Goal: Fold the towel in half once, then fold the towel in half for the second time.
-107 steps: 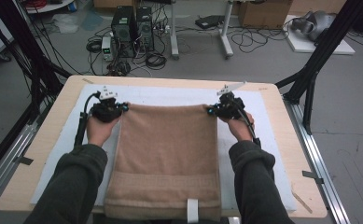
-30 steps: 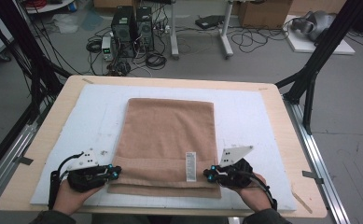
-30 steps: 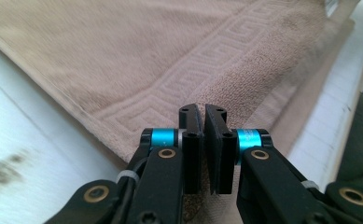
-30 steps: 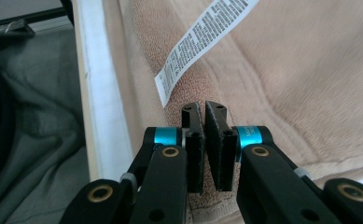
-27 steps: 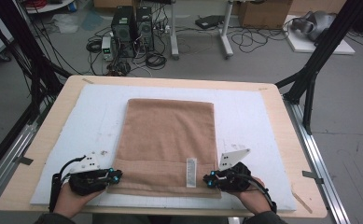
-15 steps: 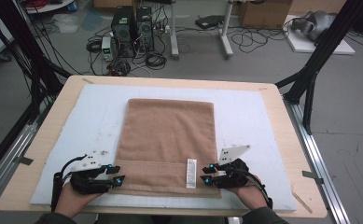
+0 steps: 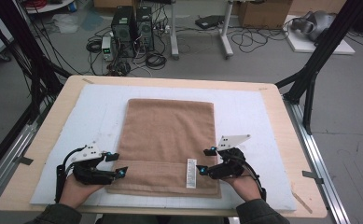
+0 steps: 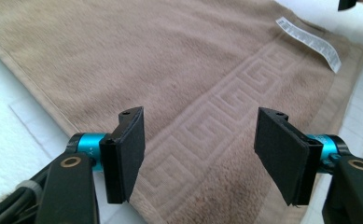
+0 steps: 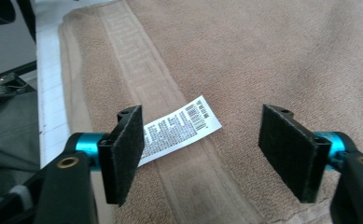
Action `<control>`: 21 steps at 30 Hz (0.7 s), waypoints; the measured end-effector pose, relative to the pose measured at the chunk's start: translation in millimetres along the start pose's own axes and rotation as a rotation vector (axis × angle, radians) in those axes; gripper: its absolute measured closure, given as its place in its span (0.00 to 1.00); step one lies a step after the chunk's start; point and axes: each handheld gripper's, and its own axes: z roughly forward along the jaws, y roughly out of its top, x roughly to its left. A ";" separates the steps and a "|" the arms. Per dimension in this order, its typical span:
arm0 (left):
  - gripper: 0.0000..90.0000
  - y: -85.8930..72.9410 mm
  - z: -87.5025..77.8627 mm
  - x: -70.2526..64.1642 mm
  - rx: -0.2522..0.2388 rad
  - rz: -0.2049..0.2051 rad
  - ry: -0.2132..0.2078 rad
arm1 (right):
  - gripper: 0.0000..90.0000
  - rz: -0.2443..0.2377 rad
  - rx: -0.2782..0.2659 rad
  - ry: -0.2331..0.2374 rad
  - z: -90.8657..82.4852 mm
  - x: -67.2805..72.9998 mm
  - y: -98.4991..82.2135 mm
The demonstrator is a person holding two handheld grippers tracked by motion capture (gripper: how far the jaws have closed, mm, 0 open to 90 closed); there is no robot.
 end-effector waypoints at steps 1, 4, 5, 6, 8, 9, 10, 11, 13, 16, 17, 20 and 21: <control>0.38 1.3 -0.2 0.2 -0.005 0.000 0.001 | 0.33 -0.001 -0.003 0.002 0.3 0.2 0.8; 0.38 4.2 -0.7 1.7 -0.004 0.007 0.004 | 0.32 -0.015 0.000 -0.005 0.0 1.0 2.7; 0.38 4.8 -0.6 2.5 -0.003 0.009 0.007 | 0.32 -0.010 0.000 -0.003 0.0 1.1 3.1; 0.38 5.0 -0.2 3.3 -0.003 0.006 0.009 | 0.32 -0.015 0.003 -0.006 0.2 0.6 3.3; 0.38 4.7 1.6 5.9 0.003 0.007 0.024 | 0.32 -0.014 0.009 -0.008 1.3 -0.2 3.4; 0.37 4.3 2.8 7.7 0.015 0.016 0.036 | 0.32 -0.016 0.010 -0.008 2.2 -1.2 2.9; 0.37 3.8 4.6 9.4 0.026 0.028 0.055 | 0.32 -0.014 0.013 -0.011 3.7 -1.9 2.3; 0.37 3.0 6.4 12.2 0.037 0.026 0.063 | 0.32 -0.016 0.021 -0.010 6.0 -3.1 1.6; 0.35 2.8 9.3 17.9 0.044 0.008 0.064 | 0.32 -0.017 0.038 -0.012 10.6 -5.0 0.5; 0.35 5.4 11.6 26.7 0.030 -0.009 0.079 | 0.32 -0.012 0.050 -0.012 14.5 -10.1 1.9; 0.35 6.7 12.0 29.4 0.028 -0.011 0.085 | 0.32 -0.013 0.052 -0.017 15.0 -12.6 3.0; 0.35 15.1 14.1 37.1 0.043 -0.007 0.096 | 0.32 -0.014 0.060 -0.028 14.9 -22.1 8.9; 0.35 18.8 14.4 39.1 0.036 -0.002 0.103 | 0.32 -0.013 0.061 -0.032 14.2 -24.6 11.5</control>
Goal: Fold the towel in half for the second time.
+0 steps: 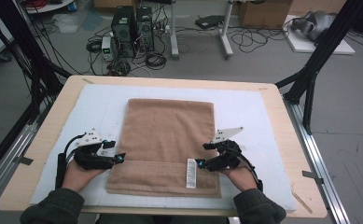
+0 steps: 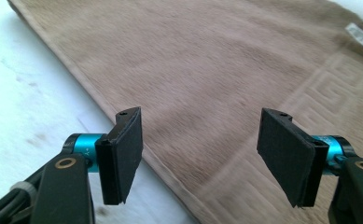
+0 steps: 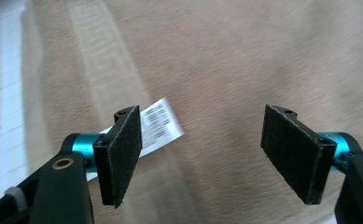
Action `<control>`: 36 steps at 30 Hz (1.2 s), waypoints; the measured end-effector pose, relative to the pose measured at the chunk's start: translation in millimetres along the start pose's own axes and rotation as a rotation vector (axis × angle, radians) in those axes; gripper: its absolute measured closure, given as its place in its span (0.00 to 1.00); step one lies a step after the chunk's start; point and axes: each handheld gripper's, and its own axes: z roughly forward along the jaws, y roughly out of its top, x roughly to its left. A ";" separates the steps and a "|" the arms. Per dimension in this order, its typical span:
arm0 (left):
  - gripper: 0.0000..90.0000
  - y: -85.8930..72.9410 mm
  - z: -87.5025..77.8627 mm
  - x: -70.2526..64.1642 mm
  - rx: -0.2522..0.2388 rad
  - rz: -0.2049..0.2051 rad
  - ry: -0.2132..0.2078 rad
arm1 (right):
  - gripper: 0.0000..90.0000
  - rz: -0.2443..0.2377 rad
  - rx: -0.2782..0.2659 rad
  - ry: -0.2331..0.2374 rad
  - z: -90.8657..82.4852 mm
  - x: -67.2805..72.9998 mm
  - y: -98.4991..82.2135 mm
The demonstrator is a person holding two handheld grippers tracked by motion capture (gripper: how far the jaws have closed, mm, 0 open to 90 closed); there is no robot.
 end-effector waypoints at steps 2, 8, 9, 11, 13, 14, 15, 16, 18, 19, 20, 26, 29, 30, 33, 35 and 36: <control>0.35 8.5 1.3 3.9 -0.003 0.005 0.007 | 0.32 0.002 0.005 -0.014 -1.7 -6.3 6.0; 0.36 24.0 7.4 16.2 -0.015 -0.001 0.028 | 0.32 -0.006 0.004 -0.050 -4.6 -24.0 19.8; 0.36 25.2 8.5 17.8 -0.010 -0.008 0.028 | 0.32 -0.006 0.003 -0.057 -4.7 -26.6 21.4; 0.36 26.9 10.4 19.5 -0.010 -0.012 0.033 | 0.32 0.002 0.001 -0.069 -5.9 -30.4 23.5; 0.36 28.2 12.0 20.4 -0.015 -0.016 0.039 | 0.32 0.001 -0.009 -0.080 -7.3 -32.9 24.8; 0.36 29.0 12.6 21.3 -0.013 -0.014 0.043 | 0.32 0.003 -0.018 -0.081 -7.7 -34.1 25.2; 0.36 29.7 13.2 22.4 -0.017 -0.019 0.043 | 0.32 0.006 -0.018 -0.086 -8.0 -35.6 26.0; 0.36 30.4 14.1 23.9 -0.018 -0.025 0.048 | 0.32 0.007 -0.012 -0.091 -8.4 -37.1 27.3; 0.36 33.2 15.9 28.7 -0.003 -0.039 0.055 | 0.32 0.009 -0.019 -0.103 -9.8 -40.0 30.8; 0.36 35.4 16.9 31.8 0.000 -0.045 0.058 | 0.32 0.006 -0.016 -0.110 -10.6 -42.3 33.5; 0.35 38.1 18.2 34.5 -0.013 -0.069 0.054 | 0.32 0.007 -0.011 -0.120 -11.1 -44.8 36.3; 0.35 60.4 35.2 53.7 -0.004 -0.087 0.096 | 0.35 0.039 -0.010 -0.158 -7.9 -73.1 47.9; 0.41 68.7 47.0 65.1 -0.008 -0.105 0.091 | 0.37 0.067 0.002 -0.190 -3.0 -91.7 51.3; 0.42 69.7 51.7 67.8 -0.004 -0.104 0.103 | 0.37 0.083 0.011 -0.201 -1.5 -98.0 51.4; 0.43 63.3 68.8 74.3 0.045 -0.097 0.144 | 0.38 0.121 0.027 -0.234 6.8 -113.2 45.9; 0.44 56.9 80.2 77.9 0.084 -0.122 0.146 | 0.40 0.144 0.053 -0.257 14.4 -120.0 40.5; 0.45 54.4 84.9 79.0 0.102 -0.131 0.148 | 0.40 0.154 0.059 -0.252 18.5 -122.9 38.3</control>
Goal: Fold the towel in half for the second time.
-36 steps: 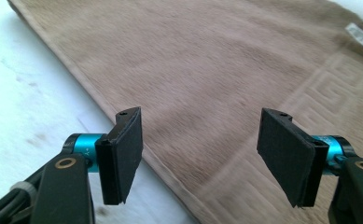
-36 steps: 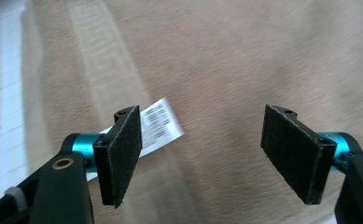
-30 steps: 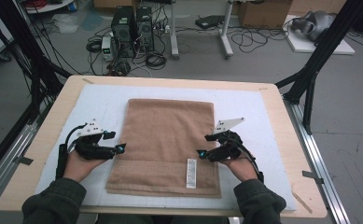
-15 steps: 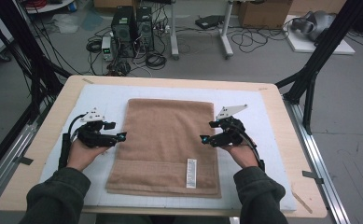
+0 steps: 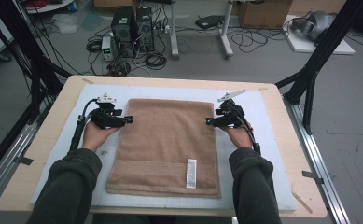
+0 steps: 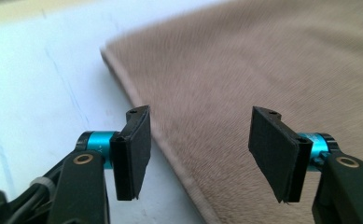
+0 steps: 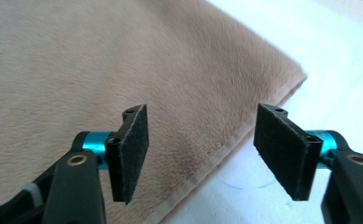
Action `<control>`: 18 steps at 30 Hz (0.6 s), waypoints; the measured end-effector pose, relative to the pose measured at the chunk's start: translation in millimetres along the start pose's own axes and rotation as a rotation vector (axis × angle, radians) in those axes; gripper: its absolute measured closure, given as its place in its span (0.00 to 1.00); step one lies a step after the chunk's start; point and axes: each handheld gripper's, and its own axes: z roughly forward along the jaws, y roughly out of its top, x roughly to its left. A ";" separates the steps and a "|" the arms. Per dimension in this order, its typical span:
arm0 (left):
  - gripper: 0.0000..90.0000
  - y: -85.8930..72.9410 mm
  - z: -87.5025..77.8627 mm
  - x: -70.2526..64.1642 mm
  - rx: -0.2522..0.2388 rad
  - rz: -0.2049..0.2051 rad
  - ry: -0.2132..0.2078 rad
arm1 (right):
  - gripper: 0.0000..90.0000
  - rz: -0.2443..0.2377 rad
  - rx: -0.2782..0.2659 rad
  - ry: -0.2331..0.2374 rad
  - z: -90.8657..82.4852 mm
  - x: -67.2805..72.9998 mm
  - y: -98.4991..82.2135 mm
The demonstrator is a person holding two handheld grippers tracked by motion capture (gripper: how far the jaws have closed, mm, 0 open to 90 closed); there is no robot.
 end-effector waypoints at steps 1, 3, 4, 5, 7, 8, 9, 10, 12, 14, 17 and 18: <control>0.45 -1.5 4.4 0.2 0.013 -0.007 0.003 | 0.41 0.010 0.012 -0.002 4.1 0.1 -1.2; 0.46 -4.5 12.1 -0.6 0.036 -0.025 0.007 | 0.42 0.013 0.032 -0.017 11.6 -0.7 -3.0; 0.48 -5.7 14.5 -1.3 0.049 -0.022 0.002 | 0.43 0.020 0.040 -0.020 14.9 -2.1 -4.3; 0.51 -8.3 17.8 -4.4 0.054 0.002 0.010 | 0.44 0.028 0.048 -0.021 16.8 -2.8 -5.3; 0.56 -10.5 18.1 -6.5 0.031 0.021 0.017 | 0.45 0.052 0.070 -0.011 22.5 -5.4 -9.0; 0.57 -10.1 18.1 -5.3 0.029 0.007 0.014 | 0.47 0.065 0.089 0.010 25.6 -6.6 -11.3; 0.61 -10.3 18.0 -4.1 0.026 0.000 0.004 | 0.51 0.070 0.074 0.006 26.5 -6.4 -13.2; 0.65 -10.4 17.8 -3.0 0.024 -0.008 -0.001 | 0.54 0.075 0.067 0.004 26.1 -6.5 -14.1; 0.79 -10.7 19.1 -2.0 0.018 -0.042 -0.039 | 0.68 0.085 0.062 0.023 25.2 -8.2 -14.3; 0.85 -11.1 19.5 -2.0 0.014 -0.039 -0.050 | 0.83 0.082 0.062 0.077 26.8 -6.7 -13.7; 0.88 -10.7 18.8 -1.3 0.017 -0.059 -0.061 | 0.88 0.109 0.058 0.105 26.4 -7.2 -14.4; 0.89 -10.2 17.8 -1.8 0.016 -0.048 -0.057 | 0.89 0.104 0.055 0.105 26.0 -7.4 -14.1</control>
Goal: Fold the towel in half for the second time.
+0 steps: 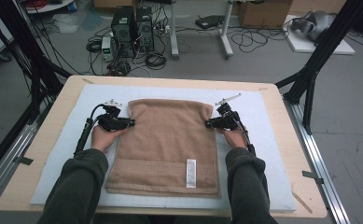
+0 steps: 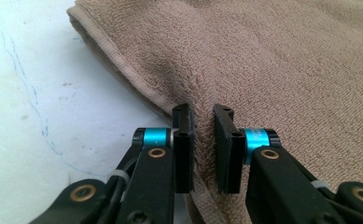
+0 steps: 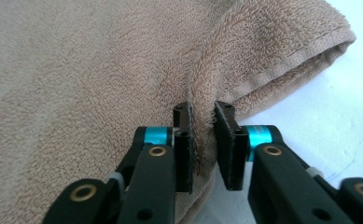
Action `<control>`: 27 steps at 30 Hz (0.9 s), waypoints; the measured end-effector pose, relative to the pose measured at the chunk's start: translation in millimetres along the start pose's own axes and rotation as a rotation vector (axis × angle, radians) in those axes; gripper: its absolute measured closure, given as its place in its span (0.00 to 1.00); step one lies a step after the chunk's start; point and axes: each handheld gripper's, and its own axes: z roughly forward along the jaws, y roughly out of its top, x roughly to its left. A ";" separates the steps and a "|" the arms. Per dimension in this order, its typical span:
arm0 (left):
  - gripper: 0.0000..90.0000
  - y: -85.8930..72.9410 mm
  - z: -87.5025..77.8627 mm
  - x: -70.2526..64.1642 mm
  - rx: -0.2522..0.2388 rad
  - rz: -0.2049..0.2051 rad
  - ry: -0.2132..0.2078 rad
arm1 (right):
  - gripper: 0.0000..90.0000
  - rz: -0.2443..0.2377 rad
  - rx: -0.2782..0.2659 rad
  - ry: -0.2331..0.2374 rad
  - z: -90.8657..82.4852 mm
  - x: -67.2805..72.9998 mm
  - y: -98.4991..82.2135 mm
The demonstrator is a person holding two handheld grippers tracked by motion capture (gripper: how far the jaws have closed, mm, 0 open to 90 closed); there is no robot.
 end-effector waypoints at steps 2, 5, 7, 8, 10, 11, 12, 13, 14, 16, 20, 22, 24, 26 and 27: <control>0.89 1.4 -4.1 0.4 -0.017 0.001 -0.001 | 0.89 -0.024 -0.012 -0.012 -5.2 3.7 3.5; 0.90 6.7 -18.4 -1.3 -0.071 0.000 -0.021 | 0.89 -0.044 -0.070 0.003 -23.2 8.9 10.6; 0.90 9.5 -32.6 -6.2 -0.090 0.018 -0.028 | 0.89 -0.065 -0.099 0.028 -38.8 15.2 15.2; 0.90 9.1 -41.8 -8.9 -0.108 0.028 -0.032 | 0.89 -0.076 -0.107 0.050 -46.9 18.5 16.7; 0.89 1.8 -59.9 -16.6 -0.149 0.051 -0.050 | 0.89 -0.077 -0.134 0.116 -63.7 26.7 14.2; 0.89 -4.5 -66.9 -20.0 -0.154 0.053 -0.074 | 0.89 -0.088 -0.125 0.128 -70.2 32.7 10.8; 0.89 -11.9 -72.6 -23.6 -0.150 0.052 -0.093 | 0.89 -0.096 -0.117 0.140 -75.6 39.1 5.5; 0.88 -20.0 -77.1 -27.7 -0.139 0.061 -0.114 | 0.89 -0.116 -0.114 0.149 -78.5 45.2 -1.2; 0.88 -28.5 -80.8 -32.1 -0.119 0.074 -0.131 | 0.89 -0.119 -0.084 0.159 -80.1 51.8 -9.2; 0.88 -46.5 -85.8 -40.4 -0.091 0.094 -0.141 | 0.89 -0.121 -0.059 0.181 -78.1 61.0 -29.6; 0.81 -74.9 -91.5 -50.1 -0.033 0.131 -0.141 | 0.82 -0.109 0.004 0.189 -65.5 70.0 -64.2; 0.69 -77.8 -97.3 -49.3 -0.030 0.125 -0.136 | 0.68 -0.094 -0.011 0.185 -67.6 70.4 -72.2; 0.56 -72.8 -104.4 -46.2 -0.047 0.113 -0.128 | 0.56 -0.084 -0.037 0.163 -74.0 68.7 -72.2; 0.51 -61.9 -110.8 -42.9 -0.067 0.116 -0.117 | 0.48 -0.080 -0.063 0.136 -80.6 65.8 -66.4; 0.48 -55.4 -112.6 -41.2 -0.080 0.116 -0.103 | 0.46 -0.080 -0.066 0.125 -83.2 64.6 -61.5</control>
